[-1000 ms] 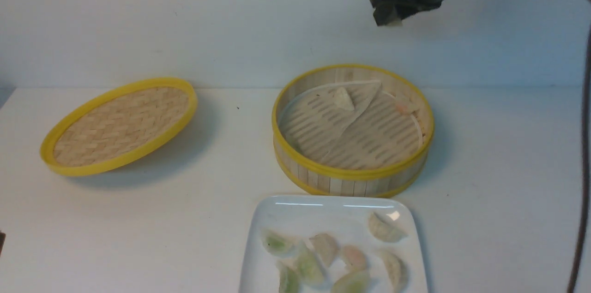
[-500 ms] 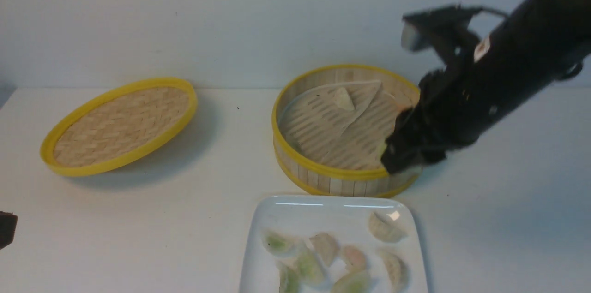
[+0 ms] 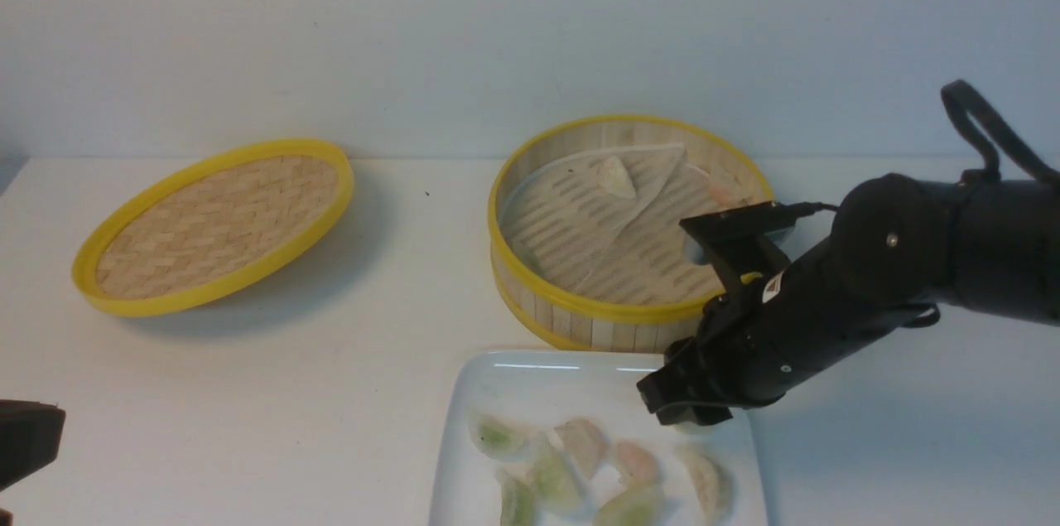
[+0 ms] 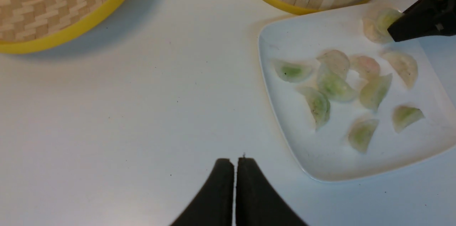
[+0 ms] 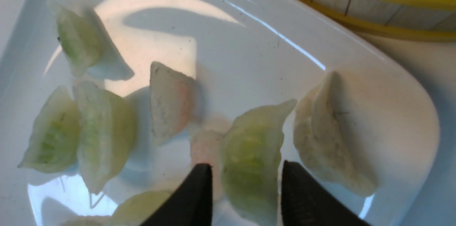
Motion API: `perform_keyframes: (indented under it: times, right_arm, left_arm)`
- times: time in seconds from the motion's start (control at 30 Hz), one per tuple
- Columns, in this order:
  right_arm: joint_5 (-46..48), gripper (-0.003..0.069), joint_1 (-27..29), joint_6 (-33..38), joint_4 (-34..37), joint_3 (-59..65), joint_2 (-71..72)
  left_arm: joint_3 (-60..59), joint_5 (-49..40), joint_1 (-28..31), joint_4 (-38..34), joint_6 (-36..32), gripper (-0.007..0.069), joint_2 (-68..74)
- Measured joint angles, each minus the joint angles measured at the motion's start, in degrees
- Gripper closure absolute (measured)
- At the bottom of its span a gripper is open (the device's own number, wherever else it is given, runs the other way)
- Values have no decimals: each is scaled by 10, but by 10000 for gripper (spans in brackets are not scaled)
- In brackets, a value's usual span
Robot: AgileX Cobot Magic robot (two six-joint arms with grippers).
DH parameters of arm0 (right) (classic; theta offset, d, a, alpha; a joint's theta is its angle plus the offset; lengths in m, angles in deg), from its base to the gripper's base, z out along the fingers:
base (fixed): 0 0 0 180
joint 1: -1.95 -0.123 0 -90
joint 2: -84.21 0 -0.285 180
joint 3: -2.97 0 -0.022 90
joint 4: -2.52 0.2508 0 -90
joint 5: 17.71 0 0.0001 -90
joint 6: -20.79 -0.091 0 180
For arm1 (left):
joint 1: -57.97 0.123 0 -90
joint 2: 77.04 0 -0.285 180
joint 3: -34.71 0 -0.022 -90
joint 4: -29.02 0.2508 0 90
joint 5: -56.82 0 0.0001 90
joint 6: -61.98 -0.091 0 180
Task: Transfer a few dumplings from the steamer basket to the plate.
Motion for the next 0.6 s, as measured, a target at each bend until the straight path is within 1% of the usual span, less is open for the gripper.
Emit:
perform_keyframes:
  times: [0.07,0.13,0.2,0.27,0.3,0.33,0.4,0.43,0.47,0.5,0.53,0.6]
  right_arm:
    - [-1,312,0,7,4,0,-1]
    - [2,246,0,10,4,-3,-1]
    - [28,186,0,11,4,-17,3]
    - [60,186,0,10,4,-37,16]
    - [75,209,0,9,4,-48,29]
    - [89,248,0,6,4,-59,47]
    - [107,361,0,-1,0,-78,87]
    - [113,401,0,-2,-3,-86,103]
    - [120,500,0,-9,-10,-96,151]
    - [120,528,0,-11,-11,-97,158]
    - [120,594,0,-18,-18,-101,200]
    - [116,647,0,-35,-38,-102,276]
  left_arm:
    - [0,0,0,-2,0,631,0]
    - [0,0,0,-3,0,631,0]
    - [0,0,0,-4,0,631,0]
    - [0,0,0,-4,0,631,0]
    - [0,0,0,-5,0,631,0]
    - [0,0,0,-5,0,631,0]
    - [0,4,0,-5,-1,631,0]
    - [0,5,0,-5,-1,631,0]
    - [0,13,0,-5,-1,631,0]
    - [0,15,0,-4,-1,631,0]
    - [0,24,0,-4,-1,631,0]
    - [0,41,0,-4,-1,631,0]
